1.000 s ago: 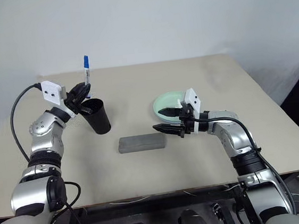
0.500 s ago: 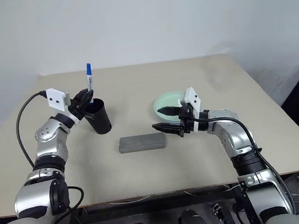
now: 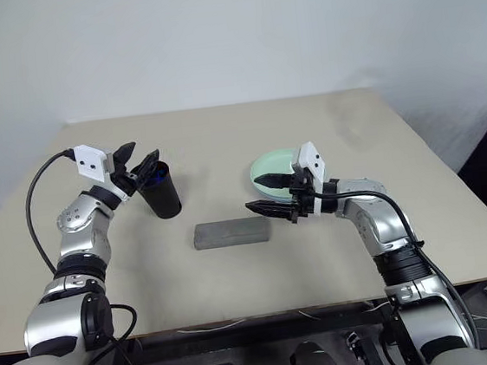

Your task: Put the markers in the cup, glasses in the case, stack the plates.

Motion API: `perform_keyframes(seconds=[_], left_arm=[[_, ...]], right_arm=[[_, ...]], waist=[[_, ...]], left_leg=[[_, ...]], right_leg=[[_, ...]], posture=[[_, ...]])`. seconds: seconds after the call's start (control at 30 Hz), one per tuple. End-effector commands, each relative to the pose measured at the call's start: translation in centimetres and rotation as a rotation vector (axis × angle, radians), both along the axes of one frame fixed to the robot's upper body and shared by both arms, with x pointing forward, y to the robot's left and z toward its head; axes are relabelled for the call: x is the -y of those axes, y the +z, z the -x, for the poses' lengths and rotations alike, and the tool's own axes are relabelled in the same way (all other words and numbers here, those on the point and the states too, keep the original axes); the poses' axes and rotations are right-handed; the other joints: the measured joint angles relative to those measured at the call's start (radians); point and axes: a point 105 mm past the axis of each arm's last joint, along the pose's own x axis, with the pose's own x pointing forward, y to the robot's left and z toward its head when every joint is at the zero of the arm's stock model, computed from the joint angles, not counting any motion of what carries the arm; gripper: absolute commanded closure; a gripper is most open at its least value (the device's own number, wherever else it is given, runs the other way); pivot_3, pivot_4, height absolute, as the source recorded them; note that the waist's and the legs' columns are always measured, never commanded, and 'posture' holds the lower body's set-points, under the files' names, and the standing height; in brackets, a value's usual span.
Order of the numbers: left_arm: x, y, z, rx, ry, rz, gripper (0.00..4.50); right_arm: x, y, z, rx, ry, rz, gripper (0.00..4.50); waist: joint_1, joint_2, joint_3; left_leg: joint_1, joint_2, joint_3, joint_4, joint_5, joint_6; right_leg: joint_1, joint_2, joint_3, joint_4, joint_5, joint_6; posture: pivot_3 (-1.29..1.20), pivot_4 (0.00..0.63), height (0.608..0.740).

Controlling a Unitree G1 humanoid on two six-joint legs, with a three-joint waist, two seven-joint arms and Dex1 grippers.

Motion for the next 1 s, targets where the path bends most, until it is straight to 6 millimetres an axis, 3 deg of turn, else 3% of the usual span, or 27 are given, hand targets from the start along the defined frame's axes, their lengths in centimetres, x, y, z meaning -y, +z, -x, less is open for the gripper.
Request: perform_keyframes(seconds=[0.03, 0.2, 0.4, 0.47, 0.6, 0.7, 0.87, 1.0], left_arm=[[-0.3, 0.7, 0.0, 0.026, 0.009, -0.004, 1.68], [-0.3, 1.7, -0.1, 0.054, 0.004, 0.016, 1.68], [-0.8, 7.1, 0.2, 0.18, -0.066, 0.099, 1.68], [-0.7, 8.4, 1.0, 0.196, -0.14, 0.075, 1.68], [-0.3, 8.9, 3.0, 0.176, -0.249, 0.004, 1.68], [-0.1, 8.2, 4.8, 0.121, -0.311, -0.043, 1.68], [-0.5, 4.0, 8.0, -0.025, -0.32, -0.12, 1.68], [-1.2, 1.6, 9.5, -0.075, -0.248, -0.086, 1.68]], right_arm=[[-0.2, 1.7, -0.2, 0.065, 0.009, -0.019, 1.01], [-0.2, 1.7, -0.2, 0.066, 0.007, -0.021, 1.01], [-0.1, 1.8, -0.3, 0.07, -0.008, -0.025, 1.01], [0.0, 1.6, -0.4, 0.063, -0.02, -0.025, 1.01], [0.2, 0.9, -0.4, 0.042, -0.04, -0.028, 1.01], [0.4, 0.1, -0.6, 0.026, -0.063, -0.02, 1.01], [1.5, -1.3, -0.8, -0.015, -0.124, -0.025, 1.01], [3.0, -2.4, -1.0, -0.059, -0.169, -0.012, 1.01]], waist=[[0.0, 0.0, 0.0], [0.0, 0.0, 0.0], [0.0, 0.0, 0.0], [-0.001, 0.0, 0.0], [-0.003, 0.0, 0.0], [-0.007, 0.001, 0.0], [-0.009, 0.001, 0.0], [-0.005, 0.001, 0.0]], left_leg=[[0.0, 0.0, 0.0, 0.0, 0.0, 0.0], [0.0, 0.0, 0.0, 0.0, 0.0, 0.0], [-0.001, 0.0, 0.0, 0.0, 0.0, 0.0], [-0.002, 0.0, 0.0, -0.001, 0.0, 0.0], [-0.001, 0.0, 0.0, -0.003, 0.0, 0.0], [-0.001, 0.001, 0.0, -0.005, 0.0, 0.0], [0.0, 0.001, 0.0, -0.004, 0.0, 0.0], [0.0, 0.002, 0.0, -0.004, 0.0, 0.0]], right_leg=[[0.0, 0.0, 0.0, 0.0, 0.0, 0.0], [0.0, 0.0, 0.0, 0.0, 0.0, 0.0], [-0.001, 0.0, 0.0, -0.001, 0.0, 0.0], [-0.002, 0.0, 0.0, -0.001, 0.0, 0.0], [-0.002, 0.0, 0.0, -0.003, 0.0, 0.0], [-0.002, 0.0, 0.0, -0.003, 0.0, 0.0], [-0.001, -0.001, 0.0, -0.002, 0.0, 0.0], [-0.001, -0.001, 0.0, -0.002, 0.0, -0.001]], posture=[[0.0, 0.0, 0.74], [0.0, 0.0, 0.74], [0.0, 0.0, 0.74], [0.0, 0.0, 0.74], [0.0, 0.0, 0.74], [0.0, 0.0, 0.74], [0.0, 0.0, 0.74], [0.0, 0.0, 0.74]])
